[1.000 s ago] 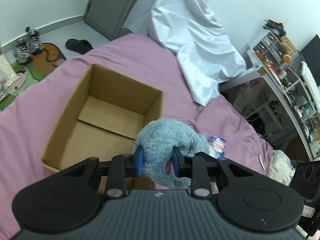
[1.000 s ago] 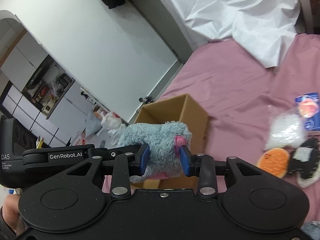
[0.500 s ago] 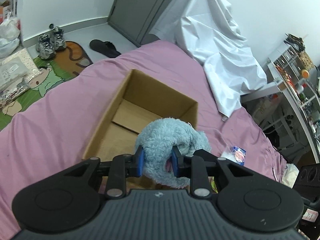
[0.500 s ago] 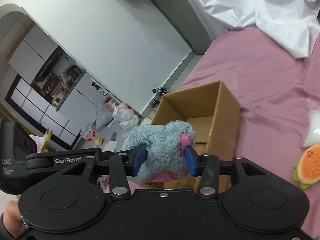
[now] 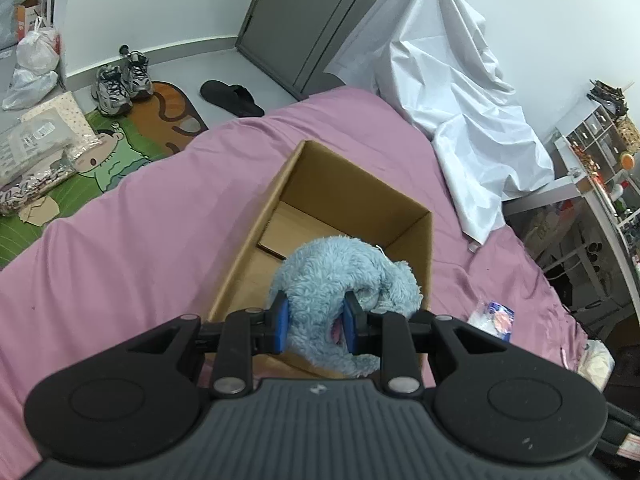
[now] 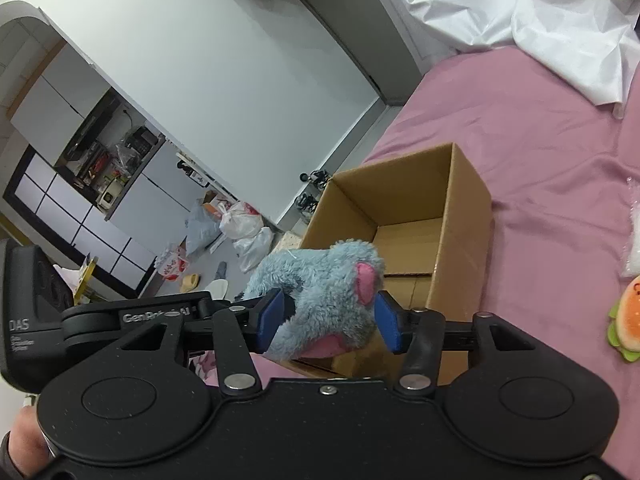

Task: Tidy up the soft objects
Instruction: 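Open the left tool to drop the grey plush into the box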

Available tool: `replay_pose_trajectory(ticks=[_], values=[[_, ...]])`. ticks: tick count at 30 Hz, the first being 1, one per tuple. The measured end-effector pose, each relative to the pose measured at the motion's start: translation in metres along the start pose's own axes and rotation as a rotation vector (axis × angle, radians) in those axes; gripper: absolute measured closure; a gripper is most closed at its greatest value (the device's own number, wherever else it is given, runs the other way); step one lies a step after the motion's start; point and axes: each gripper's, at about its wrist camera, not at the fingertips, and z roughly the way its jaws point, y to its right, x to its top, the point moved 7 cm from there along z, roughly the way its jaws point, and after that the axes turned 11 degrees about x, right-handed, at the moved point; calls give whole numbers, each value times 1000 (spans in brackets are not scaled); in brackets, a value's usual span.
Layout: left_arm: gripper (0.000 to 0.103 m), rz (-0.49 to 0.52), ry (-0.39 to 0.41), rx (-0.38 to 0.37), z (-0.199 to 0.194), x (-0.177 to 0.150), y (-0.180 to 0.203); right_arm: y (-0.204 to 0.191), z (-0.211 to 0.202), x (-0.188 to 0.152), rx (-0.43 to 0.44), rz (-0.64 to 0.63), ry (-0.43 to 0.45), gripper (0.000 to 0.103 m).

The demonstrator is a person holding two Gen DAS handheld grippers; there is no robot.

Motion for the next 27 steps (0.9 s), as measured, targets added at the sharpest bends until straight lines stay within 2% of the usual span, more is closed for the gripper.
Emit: replay_pose_trajectory(ticks=[3,6,8,11,15,17,19,22,27], values=[[75,5,-14,32,8,-1,-4,-3,-9,-1,-22,-24,12,47],[73,13,14,49,13,-3,-7,-5,-26,-1,-15,-28,42,36],[66,13,16,55,15,-5,-8,-6,-40,-2,-34,-53,62,28],[55,19,17,73,15,-7,-11,-3,-55,-2,-80,-92,71,25],[44,46,36,78,8,-6,-7,4,-67,-2,-105,-83,78,21],[31,56,54,81,1,-5,-5,8,-71,-3,-115,-77,75,20],[25,65,85,95,-6,-4,-3,13,-75,-5,-137,-77,69,19],[22,75,116,103,-12,-4,0,22,-83,-8,-164,-68,68,15],[22,67,123,112,-19,-8,4,34,-100,-14,-195,-47,78,13]])
